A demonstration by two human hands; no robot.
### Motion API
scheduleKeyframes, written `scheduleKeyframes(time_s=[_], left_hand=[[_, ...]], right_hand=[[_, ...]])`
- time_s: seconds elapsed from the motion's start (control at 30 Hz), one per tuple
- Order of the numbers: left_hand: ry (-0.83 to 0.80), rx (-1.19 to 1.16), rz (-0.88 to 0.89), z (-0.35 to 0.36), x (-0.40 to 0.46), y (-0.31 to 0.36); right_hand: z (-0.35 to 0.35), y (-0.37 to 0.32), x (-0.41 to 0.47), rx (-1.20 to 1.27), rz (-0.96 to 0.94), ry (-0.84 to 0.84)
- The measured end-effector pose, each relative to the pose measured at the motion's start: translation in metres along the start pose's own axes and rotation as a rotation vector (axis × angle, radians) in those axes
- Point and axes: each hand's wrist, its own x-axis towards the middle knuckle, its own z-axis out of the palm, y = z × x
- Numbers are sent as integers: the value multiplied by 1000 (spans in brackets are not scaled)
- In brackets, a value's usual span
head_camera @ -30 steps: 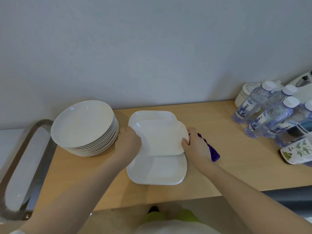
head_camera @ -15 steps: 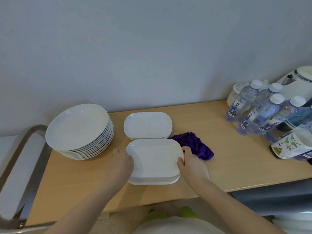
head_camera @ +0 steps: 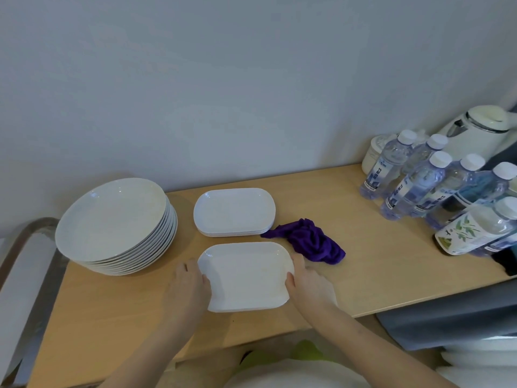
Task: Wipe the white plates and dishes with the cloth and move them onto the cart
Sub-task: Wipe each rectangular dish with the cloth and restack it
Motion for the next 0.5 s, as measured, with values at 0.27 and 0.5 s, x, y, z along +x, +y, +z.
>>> scheduleKeyframes(time_s=[0.27,0.5], left_hand=[[-23,-217,-6,-5,21,-3],[-28,-266,-12,-4,45,9]], right_hand=[[-30,3,30,-94,-134,315],[-31,13,74,-265,-52,81]])
